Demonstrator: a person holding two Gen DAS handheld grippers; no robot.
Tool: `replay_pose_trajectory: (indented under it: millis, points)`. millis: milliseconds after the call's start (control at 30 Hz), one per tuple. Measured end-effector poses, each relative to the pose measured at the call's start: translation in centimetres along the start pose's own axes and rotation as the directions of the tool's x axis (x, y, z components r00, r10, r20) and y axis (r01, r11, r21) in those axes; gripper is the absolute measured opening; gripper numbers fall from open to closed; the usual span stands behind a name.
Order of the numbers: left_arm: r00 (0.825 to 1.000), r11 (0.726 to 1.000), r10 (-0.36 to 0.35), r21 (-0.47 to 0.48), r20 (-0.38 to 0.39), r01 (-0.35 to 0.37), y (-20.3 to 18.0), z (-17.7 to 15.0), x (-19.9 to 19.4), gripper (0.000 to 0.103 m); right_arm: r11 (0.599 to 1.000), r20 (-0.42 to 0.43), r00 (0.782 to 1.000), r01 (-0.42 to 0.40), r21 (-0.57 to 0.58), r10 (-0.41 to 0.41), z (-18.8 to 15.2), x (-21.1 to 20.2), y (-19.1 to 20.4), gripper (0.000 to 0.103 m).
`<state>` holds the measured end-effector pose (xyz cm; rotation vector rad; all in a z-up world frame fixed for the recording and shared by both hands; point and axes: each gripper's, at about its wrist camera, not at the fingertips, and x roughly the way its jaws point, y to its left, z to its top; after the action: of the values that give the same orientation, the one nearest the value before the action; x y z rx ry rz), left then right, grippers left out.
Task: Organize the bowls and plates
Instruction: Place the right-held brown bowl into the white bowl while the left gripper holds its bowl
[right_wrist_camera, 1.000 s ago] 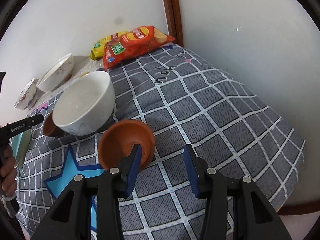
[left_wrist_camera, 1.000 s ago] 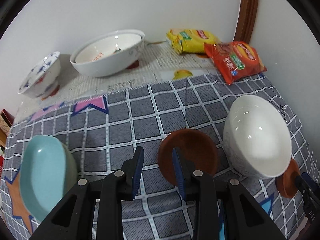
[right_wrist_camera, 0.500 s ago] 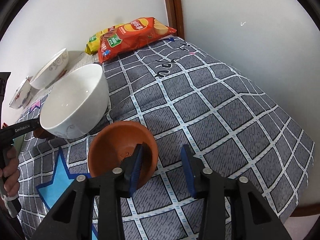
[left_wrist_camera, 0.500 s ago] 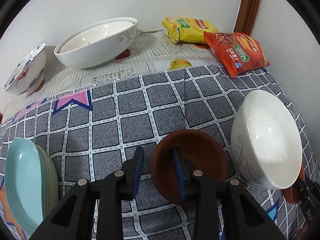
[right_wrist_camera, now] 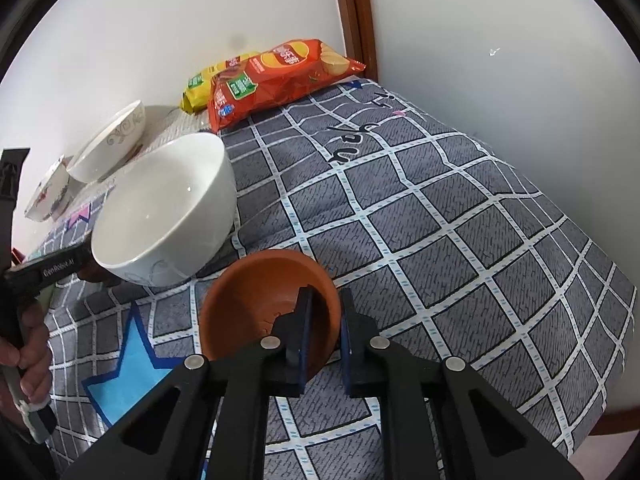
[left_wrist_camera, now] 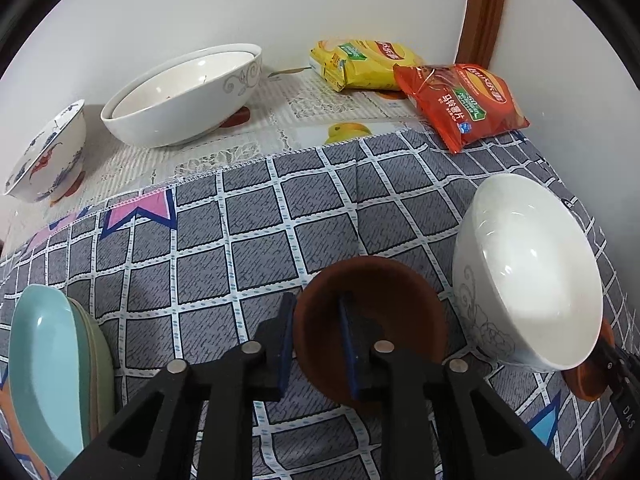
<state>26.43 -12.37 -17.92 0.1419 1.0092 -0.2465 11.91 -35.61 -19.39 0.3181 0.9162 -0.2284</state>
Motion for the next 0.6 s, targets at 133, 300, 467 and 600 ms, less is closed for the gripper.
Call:
replay_pose_trajectory:
  millis: [133,300,467,600]
  points:
    - [1.000,1.000,-0.020,0.000,0.010,0.020,0.2,-0.1,-0.8,0.010,1.000,0.015,1.000,0.018,-0.015,-0.017,0.0,-0.7,0.6,0.009]
    - [0.999,0.999,-0.019,0.033,0.029,0.018,-0.5,-0.3,-1.8,0.008,0.999,0.042,0.998,0.038,-0.020,-0.038,0.0,-1.9,1.4,0.009]
    - [0.998,0.998,-0.014,0.061,0.059,0.010,-0.9,-0.2,-3.4,0.009,0.999,0.063,0.997,0.050,-0.002,-0.050,0.4,-3.3,1.4,0.009]
    - [0.997,0.999,-0.017,0.047,0.079,0.013,-0.7,0.4,-4.7,0.009,0.998,0.104,0.993,0.060,0.005,-0.060,1.2,-5.1,1.5,0.009]
